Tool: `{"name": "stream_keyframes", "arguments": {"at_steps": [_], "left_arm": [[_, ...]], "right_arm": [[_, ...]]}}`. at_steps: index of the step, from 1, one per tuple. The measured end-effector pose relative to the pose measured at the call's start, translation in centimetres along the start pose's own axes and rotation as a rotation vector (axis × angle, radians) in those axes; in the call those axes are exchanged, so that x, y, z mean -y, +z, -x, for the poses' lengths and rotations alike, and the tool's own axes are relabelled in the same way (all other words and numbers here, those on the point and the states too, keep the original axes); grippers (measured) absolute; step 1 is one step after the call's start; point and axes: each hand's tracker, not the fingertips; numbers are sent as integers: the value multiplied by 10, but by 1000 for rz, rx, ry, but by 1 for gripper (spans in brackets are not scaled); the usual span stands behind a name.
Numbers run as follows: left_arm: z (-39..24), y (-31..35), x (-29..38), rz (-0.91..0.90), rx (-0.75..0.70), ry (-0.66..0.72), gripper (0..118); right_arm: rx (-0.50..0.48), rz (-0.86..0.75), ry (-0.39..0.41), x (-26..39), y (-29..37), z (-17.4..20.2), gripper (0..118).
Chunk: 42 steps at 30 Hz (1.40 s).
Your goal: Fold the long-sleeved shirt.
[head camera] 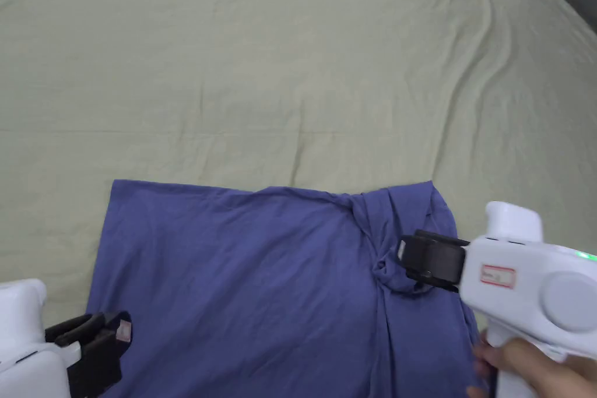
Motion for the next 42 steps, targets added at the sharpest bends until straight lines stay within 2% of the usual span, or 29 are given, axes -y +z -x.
{"name": "stream_keyframes", "arguments": {"at_steps": [1,4,5,7,9,13,16,19,20,21,22,23,24,26,29,31,32,33,34,35,36,37,38,39,42], "left_arm": [[-1,1,0,-4,1,-3,0],[-2,-2,6,6,-3,-10,0],[-2,-5,11,23,-9,-7,0],[-2,-9,20,55,-13,6,0],[-2,-15,27,91,-12,22,0],[-3,-23,17,97,-17,16,0],[5,-41,-19,41,-19,26,0],[24,-87,-77,8,-71,68,0],[33,-108,-98,28,-97,79,13],[41,-129,-116,39,-139,75,63],[46,-149,-130,54,-190,70,118],[50,-177,-145,108,-241,54,117],[61,-198,-151,32,-236,36,116],[76,-246,-165,167,-321,21,118],[96,-294,-165,262,-275,52,117],[90,-299,-154,260,-314,57,116],[83,-300,-152,228,-344,-12,107],[72,-297,-151,193,-377,-97,107],[63,-296,-150,172,-383,-156,102],[44,-277,-144,141,-378,-209,95],[34,-274,-144,126,-342,-222,62],[29,-276,-147,134,-317,-226,0],[19,-277,-148,124,-353,-245,0],[12,-267,-145,135,-310,-237,0],[20,-260,-153,128,-235,-127,0]], "right_arm": [[-3,-12,23,9,12,2,118],[40,-42,73,47,47,8,99],[63,-16,120,67,46,12,90],[87,70,167,91,36,14,2],[58,119,168,107,29,15,2],[12,116,123,102,26,14,2],[12,93,130,87,20,16,2],[-4,80,122,73,13,17,2],[-18,84,114,70,11,18,2],[-30,86,107,69,10,18,2],[-39,89,102,68,8,17,2],[-45,95,97,67,6,17,2],[-49,99,93,67,4,17,2],[-48,107,89,67,-1,13,2],[-39,124,82,61,-11,4,2],[-7,118,85,54,-17,-3,2],[17,112,95,49,-21,-5,2],[40,112,108,42,-25,-8,2],[53,115,116,35,-29,-11,2],[60,118,119,25,-36,-14,2],[71,119,118,13,-42,-17,2],[79,115,117,0,-48,-21,2],[77,108,118,-16,-57,-27,2],[75,93,108,-34,-67,-33,2],[42,138,31,-92,-108,-52,2]]}}
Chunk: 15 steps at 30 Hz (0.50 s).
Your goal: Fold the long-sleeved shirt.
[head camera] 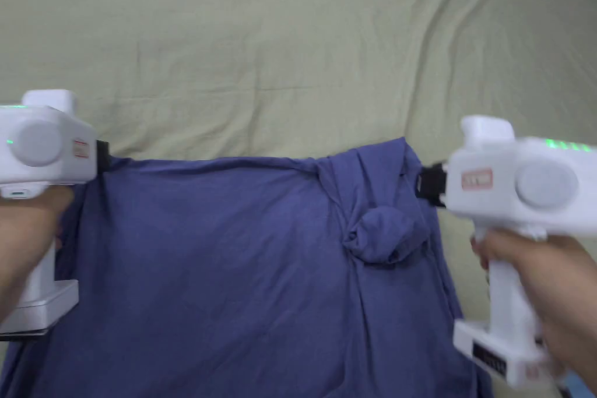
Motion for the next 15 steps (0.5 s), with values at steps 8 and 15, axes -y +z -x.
{"name": "stream_keyframes", "arguments": {"at_steps": [8,15], "left_arm": [[40,19,3,-57,77,57,0],[56,11,10,-50,97,28,0]], "right_arm": [[-36,304,-266,-88,-110,-14,114],[157,413,-86,-85,-119,24,82]]}}
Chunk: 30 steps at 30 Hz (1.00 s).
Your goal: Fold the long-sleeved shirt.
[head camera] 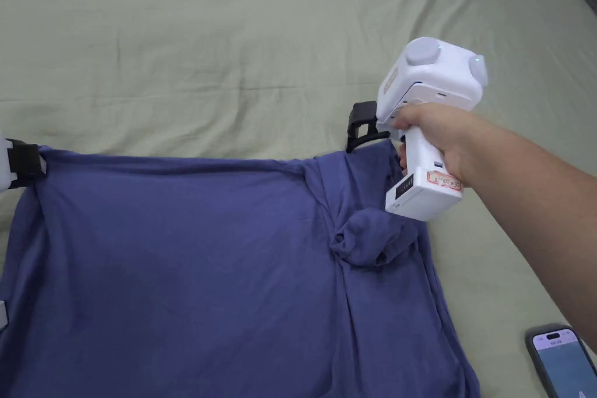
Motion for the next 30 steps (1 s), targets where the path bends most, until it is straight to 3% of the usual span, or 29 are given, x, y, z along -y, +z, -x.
{"name": "stream_keyframes", "arguments": {"at_steps": [1,2,3,5,7,8,11,16,23,27,30], "left_arm": [[1,0,1,1,2,1,0],[2,0,1,3,3,3,0],[3,1,2,4,5,6,0],[3,5,3,-6,20,8,0],[3,13,3,-19,31,12,0],[3,19,3,-26,42,18,0],[7,43,6,-61,78,21,0],[4,107,39,-127,123,-15,0],[7,188,123,-110,140,-41,0],[12,201,175,8,78,-87,0],[19,193,206,107,82,-48,0]], "right_arm": [[41,-29,52,-2,2,2,60],[49,-63,82,2,8,4,30],[21,-115,113,6,17,7,18],[56,-108,123,-9,7,5,18],[21,-145,189,-11,14,-1,17],[4,-170,172,-12,21,-7,17],[-90,-274,199,24,52,-17,17],[-116,-449,272,139,116,-36,17],[-143,-443,275,273,142,-68,17],[-127,-332,241,324,119,-77,17],[-119,-253,200,342,94,-85,17]]}}
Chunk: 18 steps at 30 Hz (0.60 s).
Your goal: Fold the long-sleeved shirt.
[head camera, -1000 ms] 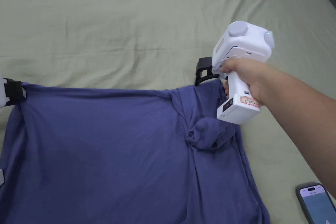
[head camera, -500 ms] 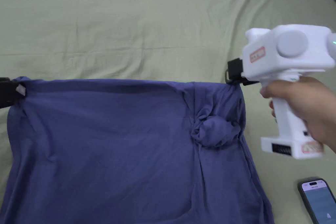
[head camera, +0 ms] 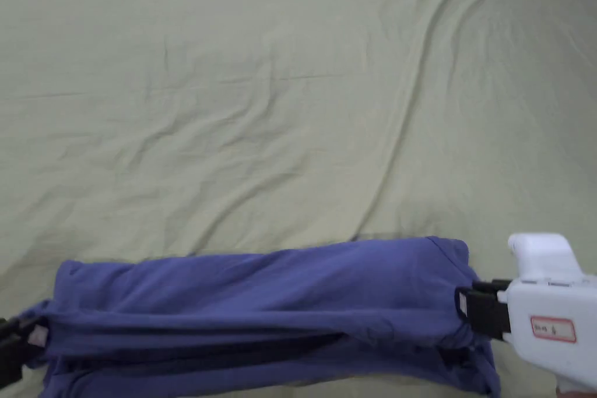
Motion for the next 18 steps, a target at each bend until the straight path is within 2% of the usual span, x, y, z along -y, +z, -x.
{"name": "stream_keyframes", "arguments": {"at_steps": [4,9,11,14,15,16,17,18], "left_arm": [[7,-28,22,90,-2,32,0],[15,-48,20,121,-3,99,0],[13,-50,15,134,-12,95,0],[11,-49,12,149,-18,90,0],[11,-45,8,156,-12,119,6],[12,-35,5,155,9,160,45],[12,-24,1,138,20,192,100],[10,-11,-2,113,42,202,118]], "right_arm": [[48,84,-8,19,-26,1,17],[125,99,59,20,-57,7,17],[127,102,48,16,-65,5,17],[133,120,74,11,-72,7,17],[130,130,78,5,-67,6,18],[123,135,89,1,-55,7,43],[106,75,113,0,-39,9,85],[103,19,105,-3,-17,11,117]]}}
